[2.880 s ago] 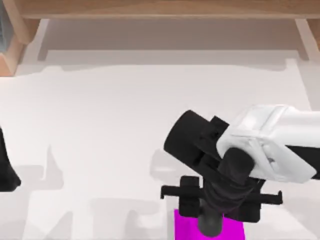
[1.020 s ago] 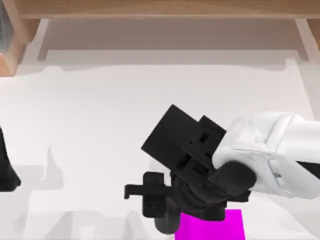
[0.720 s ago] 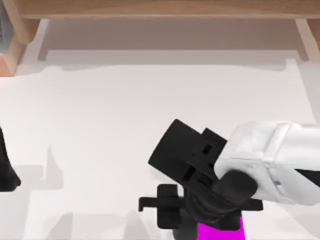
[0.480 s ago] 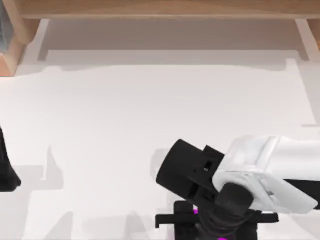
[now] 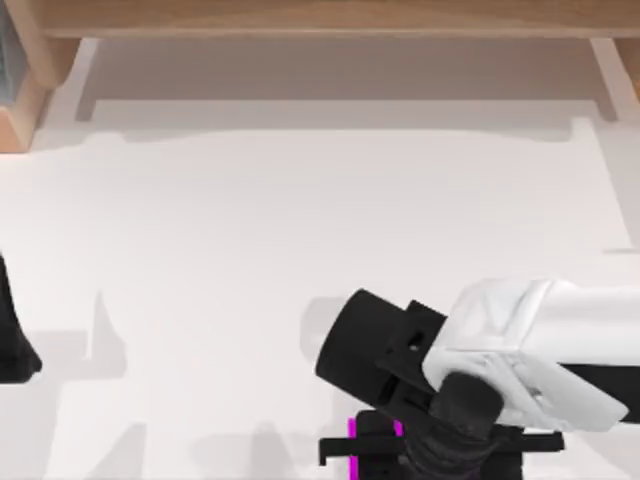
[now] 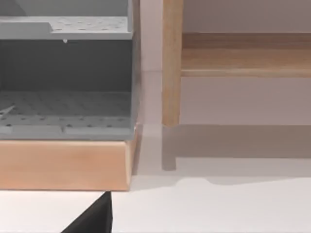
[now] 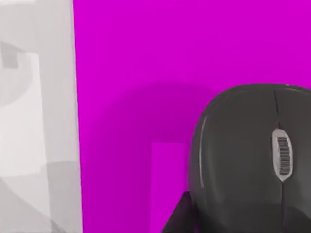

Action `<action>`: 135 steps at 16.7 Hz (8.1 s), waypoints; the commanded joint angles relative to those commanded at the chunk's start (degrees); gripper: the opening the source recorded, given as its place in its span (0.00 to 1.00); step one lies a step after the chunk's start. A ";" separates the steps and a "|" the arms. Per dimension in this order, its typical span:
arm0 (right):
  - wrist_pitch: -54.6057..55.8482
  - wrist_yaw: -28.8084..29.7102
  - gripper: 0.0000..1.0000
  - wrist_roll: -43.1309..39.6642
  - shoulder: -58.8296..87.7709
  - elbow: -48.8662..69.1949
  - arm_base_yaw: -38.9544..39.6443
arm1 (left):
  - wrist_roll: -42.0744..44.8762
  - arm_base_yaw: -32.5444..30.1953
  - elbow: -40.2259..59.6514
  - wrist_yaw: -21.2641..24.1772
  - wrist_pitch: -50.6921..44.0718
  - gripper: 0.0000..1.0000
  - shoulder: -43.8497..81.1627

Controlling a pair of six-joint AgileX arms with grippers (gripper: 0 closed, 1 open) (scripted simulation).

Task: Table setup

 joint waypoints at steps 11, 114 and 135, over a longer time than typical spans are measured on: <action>0.00 0.00 0.98 0.00 0.00 0.00 0.00 | 0.00 0.00 0.00 0.00 0.00 1.00 0.00; 125.85 -26.91 0.00 -146.92 24.25 -15.04 -88.74 | 0.00 0.00 0.00 0.00 0.00 1.00 0.00; 111.03 -20.05 0.00 -147.24 35.17 12.25 -82.33 | 0.00 0.00 0.00 0.00 0.00 1.00 0.00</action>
